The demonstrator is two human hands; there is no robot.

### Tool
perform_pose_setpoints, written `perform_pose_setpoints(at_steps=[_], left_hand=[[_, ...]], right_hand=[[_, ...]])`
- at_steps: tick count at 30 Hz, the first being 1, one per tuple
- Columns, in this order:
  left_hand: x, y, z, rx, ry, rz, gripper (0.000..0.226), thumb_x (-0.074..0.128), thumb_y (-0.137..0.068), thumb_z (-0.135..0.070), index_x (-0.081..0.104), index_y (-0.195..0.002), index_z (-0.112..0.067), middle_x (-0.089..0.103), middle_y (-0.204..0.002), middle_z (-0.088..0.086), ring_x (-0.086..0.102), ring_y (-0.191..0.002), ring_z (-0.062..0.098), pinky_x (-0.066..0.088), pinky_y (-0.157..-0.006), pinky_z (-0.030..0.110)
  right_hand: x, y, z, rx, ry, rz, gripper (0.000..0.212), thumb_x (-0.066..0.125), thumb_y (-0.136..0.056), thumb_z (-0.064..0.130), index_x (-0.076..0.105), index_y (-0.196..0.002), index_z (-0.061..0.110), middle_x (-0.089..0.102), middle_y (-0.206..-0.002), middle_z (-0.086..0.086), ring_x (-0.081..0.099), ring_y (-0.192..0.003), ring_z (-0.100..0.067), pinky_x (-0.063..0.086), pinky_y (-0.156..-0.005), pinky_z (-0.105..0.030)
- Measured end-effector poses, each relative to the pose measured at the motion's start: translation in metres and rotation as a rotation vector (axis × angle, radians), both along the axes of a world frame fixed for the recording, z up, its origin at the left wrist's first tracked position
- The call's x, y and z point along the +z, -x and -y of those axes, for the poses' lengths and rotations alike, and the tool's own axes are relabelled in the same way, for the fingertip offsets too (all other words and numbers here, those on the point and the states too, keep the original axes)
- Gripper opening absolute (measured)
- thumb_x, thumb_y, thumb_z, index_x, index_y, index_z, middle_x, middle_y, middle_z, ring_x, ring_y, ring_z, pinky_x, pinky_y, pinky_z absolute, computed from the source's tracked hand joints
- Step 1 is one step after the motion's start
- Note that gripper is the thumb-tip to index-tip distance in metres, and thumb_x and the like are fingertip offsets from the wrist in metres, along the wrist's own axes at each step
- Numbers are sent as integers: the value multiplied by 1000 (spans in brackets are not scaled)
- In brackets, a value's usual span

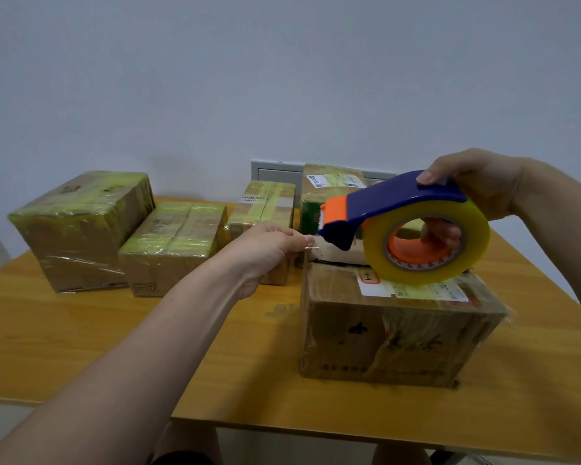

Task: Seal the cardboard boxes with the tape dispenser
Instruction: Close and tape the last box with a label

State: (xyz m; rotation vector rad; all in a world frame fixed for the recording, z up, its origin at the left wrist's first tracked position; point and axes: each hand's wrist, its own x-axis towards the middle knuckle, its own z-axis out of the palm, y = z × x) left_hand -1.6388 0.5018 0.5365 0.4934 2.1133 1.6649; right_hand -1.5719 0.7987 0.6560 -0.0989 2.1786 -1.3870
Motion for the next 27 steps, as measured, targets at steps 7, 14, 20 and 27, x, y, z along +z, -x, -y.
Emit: perform_pose_setpoints(at_steps=[7, 14, 20, 27], left_hand=[[0, -2, -3, -19, -13, 2, 28, 68, -100, -23, 80, -75, -17, 78, -88, 1, 67, -78, 6, 51, -69, 20], [-8, -10, -4, 57, 30, -63, 20, 72, -96, -35, 83, -90, -18, 78, -92, -1, 68, -99, 18, 48, -95, 40], [-8, -7, -1, 23, 114, -97, 21, 73, -96, -35, 83, -87, -19, 65, -71, -1, 58, -62, 1, 41, -70, 28], [4, 8, 2, -56, 219, -90, 21, 76, -93, -32, 82, -81, -15, 62, -61, -3, 52, -57, 8, 42, -58, 26]], right_hand=[[14, -12, -8, -28, -87, -3, 49, 86, -61, 55, 80, -80, 9, 68, -63, -16, 66, -54, -28, 57, -58, -37], [19, -20, -17, -73, -122, -28, 52, 85, -60, 56, 77, -77, 7, 58, -51, -16, 56, -43, -25, 52, -49, -35], [1, -21, -17, -105, -114, -49, 44, 68, -70, 48, 78, -77, 5, 57, -49, -16, 54, -40, -24, 51, -46, -32], [-5, -18, -10, -115, -162, -84, 50, 71, -69, 49, 76, -84, 2, 57, -53, -19, 54, -41, -26, 50, -46, -31]])
